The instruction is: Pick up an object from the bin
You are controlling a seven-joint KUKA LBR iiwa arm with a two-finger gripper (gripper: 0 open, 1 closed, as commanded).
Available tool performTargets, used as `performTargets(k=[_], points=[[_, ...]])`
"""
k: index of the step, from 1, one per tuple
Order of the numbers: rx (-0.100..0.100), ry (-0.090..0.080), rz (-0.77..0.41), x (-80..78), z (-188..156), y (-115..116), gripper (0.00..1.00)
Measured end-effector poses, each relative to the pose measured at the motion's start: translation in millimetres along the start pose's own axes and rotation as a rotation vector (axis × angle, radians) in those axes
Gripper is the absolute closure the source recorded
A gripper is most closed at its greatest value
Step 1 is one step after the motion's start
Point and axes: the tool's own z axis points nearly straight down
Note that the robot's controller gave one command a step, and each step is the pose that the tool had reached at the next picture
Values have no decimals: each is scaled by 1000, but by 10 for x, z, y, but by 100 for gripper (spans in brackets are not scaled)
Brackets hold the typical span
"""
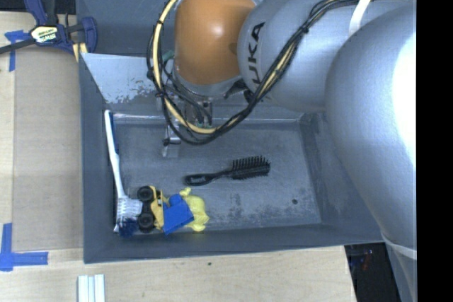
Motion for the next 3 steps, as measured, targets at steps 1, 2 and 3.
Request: performTargets(k=[1,2,3], points=[[-1,-7,3,-16,-54,-10,0],[-1,-8,-60,393,541,-812,0],[-4,-17,-76,394,426,-1149,0]])
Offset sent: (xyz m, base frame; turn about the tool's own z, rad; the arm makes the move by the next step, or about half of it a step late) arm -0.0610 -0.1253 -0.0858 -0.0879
